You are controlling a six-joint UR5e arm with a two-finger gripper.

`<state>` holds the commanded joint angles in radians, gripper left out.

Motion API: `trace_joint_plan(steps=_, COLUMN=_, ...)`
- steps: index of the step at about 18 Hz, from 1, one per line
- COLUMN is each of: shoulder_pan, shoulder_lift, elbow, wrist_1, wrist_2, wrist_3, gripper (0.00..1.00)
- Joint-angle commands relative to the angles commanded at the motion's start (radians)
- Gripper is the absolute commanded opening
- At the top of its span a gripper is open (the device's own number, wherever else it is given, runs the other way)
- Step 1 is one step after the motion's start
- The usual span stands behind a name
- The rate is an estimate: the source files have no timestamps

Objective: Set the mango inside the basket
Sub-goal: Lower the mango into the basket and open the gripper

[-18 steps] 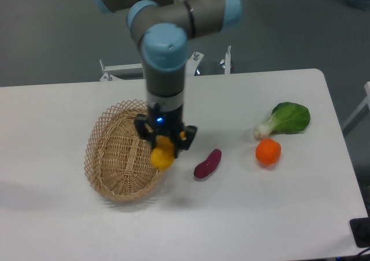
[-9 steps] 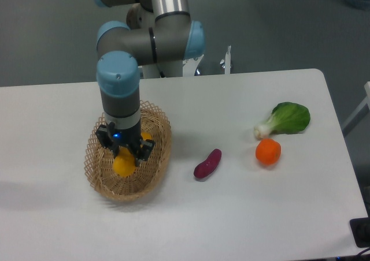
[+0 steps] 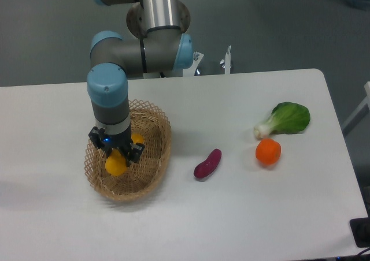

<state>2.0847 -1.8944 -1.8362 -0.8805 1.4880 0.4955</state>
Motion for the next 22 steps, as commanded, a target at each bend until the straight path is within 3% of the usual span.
trace_joint_plan(steps=12, shoulder_pan=-0.017, shoulder_lift=-0.031, elbow=-0.003, wrist_1=0.0, wrist_2=0.005, wrist_3=0.006, gripper=0.4)
trace_joint_plan(steps=14, shoulder_pan=-0.017, shoulder_lift=-0.032, elbow=-0.003, wrist_1=0.0, wrist_2=0.005, wrist_3=0.006, gripper=0.55)
trace_joint_plan(steps=17, shoulder_pan=-0.017, shoulder_lift=-0.028, elbow=0.0, wrist_1=0.0, wrist_2=0.018, wrist_3=0.008, gripper=0.99)
trace_joint_plan(steps=22, shoulder_pan=-0.015, shoulder_lift=-0.017, elbow=0.006, wrist_1=0.003, wrist_2=0.094, wrist_3=0.008, gripper=1.0)
